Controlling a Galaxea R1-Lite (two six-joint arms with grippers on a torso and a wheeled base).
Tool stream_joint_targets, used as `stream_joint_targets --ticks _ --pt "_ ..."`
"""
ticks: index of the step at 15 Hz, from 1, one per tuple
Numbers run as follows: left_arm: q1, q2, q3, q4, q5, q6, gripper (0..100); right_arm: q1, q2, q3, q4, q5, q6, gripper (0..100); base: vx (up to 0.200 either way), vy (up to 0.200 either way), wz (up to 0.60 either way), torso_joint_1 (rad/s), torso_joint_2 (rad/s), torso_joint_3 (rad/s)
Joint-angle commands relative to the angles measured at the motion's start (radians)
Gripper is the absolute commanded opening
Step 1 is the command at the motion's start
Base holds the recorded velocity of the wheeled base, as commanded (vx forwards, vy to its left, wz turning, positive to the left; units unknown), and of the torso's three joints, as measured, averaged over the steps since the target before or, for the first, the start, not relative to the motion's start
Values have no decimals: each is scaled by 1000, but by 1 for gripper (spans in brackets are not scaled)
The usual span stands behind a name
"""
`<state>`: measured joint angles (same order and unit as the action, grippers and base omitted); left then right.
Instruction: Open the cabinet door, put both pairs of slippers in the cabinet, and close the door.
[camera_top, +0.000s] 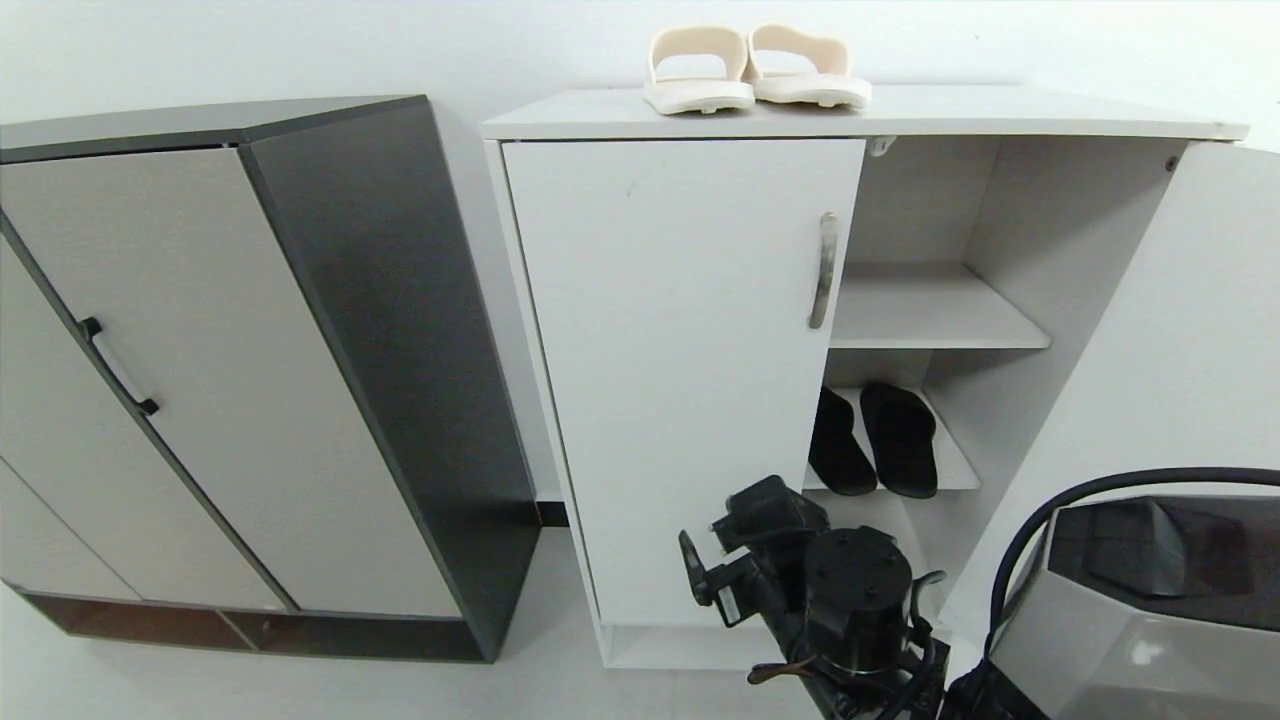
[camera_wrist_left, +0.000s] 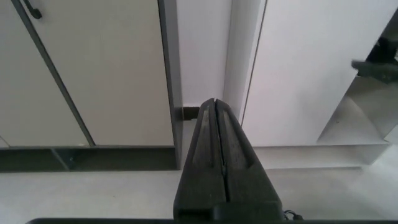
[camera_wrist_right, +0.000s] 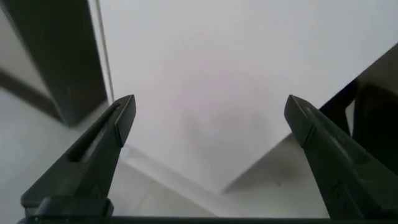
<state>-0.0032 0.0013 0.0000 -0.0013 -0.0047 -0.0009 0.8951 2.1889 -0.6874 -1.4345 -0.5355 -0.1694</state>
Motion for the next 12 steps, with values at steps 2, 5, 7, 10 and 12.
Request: stream_joint_targets --ticks 2,5,7,10,12 --pt "0 0 0 0 0 -1 0 -4 32 -24 -72 0 -6 100 0 0 0 0 0 0" --pt "0 0 0 0 0 -1 0 -4 38 -24 -72 6 -6 100 0 0 0 0 0 0" --pt "0 0 0 0 0 -1 0 -4 45 -26 -73 6 -6 100 0 0 0 0 0 0" --pt "0 0 0 0 0 -1 0 -4 51 -29 -80 6 -6 100 0 0 0 1 -64 -68" --pt "0 0 0 0 0 -1 0 -4 48 -30 -80 6 -6 100 0 0 0 7 -166 -317"
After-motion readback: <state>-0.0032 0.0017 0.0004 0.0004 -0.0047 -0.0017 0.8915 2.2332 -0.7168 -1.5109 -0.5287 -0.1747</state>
